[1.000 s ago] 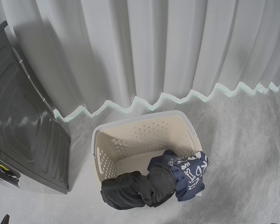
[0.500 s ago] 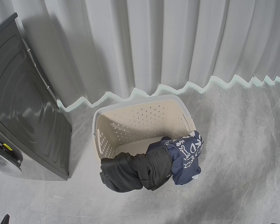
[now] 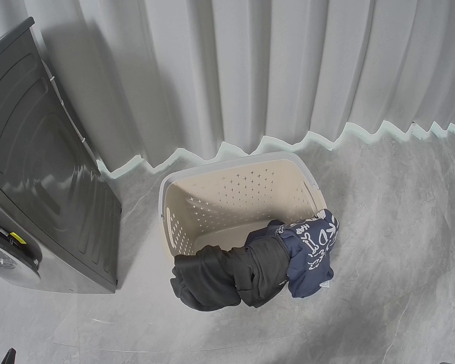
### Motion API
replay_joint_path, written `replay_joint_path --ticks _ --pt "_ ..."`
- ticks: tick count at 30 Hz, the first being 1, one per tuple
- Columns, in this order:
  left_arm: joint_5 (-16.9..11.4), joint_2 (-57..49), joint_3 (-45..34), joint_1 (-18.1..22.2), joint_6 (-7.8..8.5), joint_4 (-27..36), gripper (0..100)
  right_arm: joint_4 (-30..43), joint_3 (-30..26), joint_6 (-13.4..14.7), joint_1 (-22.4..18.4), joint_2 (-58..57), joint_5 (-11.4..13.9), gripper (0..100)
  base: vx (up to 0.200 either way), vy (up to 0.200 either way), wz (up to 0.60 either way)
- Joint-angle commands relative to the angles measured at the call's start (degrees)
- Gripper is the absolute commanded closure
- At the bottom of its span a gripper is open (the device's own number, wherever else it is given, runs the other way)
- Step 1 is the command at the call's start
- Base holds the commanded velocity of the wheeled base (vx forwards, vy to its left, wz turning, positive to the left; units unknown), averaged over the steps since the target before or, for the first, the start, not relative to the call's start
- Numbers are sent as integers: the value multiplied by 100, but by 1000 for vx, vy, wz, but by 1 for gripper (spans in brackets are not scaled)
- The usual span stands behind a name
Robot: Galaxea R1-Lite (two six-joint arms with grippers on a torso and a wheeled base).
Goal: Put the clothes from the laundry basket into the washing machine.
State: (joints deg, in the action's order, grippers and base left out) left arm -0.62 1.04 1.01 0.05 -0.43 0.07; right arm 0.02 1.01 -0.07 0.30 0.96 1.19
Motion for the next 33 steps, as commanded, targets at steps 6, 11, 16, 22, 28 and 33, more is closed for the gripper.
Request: replay_joint_path --ticks 6,11,16,22,28,33 --pt "1 -104 -92 4 -1 1 0 6 -92 -1 5 -96 4 0 0 200 0" --pt "1 -104 -92 4 -1 1 0 -2 -92 -1 5 -96 4 0 0 200 0" --pt "1 -104 -92 4 -1 1 0 -2 -92 -1 5 -96 4 0 0 200 0" --pt "1 -104 -92 4 -1 1 0 -2 -92 -1 5 -96 4 0 0 200 0" --pt "1 -104 -92 4 -1 10 0 -2 -92 -1 5 -96 4 0 0 200 0" --pt "1 -104 -92 4 -1 10 0 -2 -92 -1 5 -96 4 0 0 200 0"
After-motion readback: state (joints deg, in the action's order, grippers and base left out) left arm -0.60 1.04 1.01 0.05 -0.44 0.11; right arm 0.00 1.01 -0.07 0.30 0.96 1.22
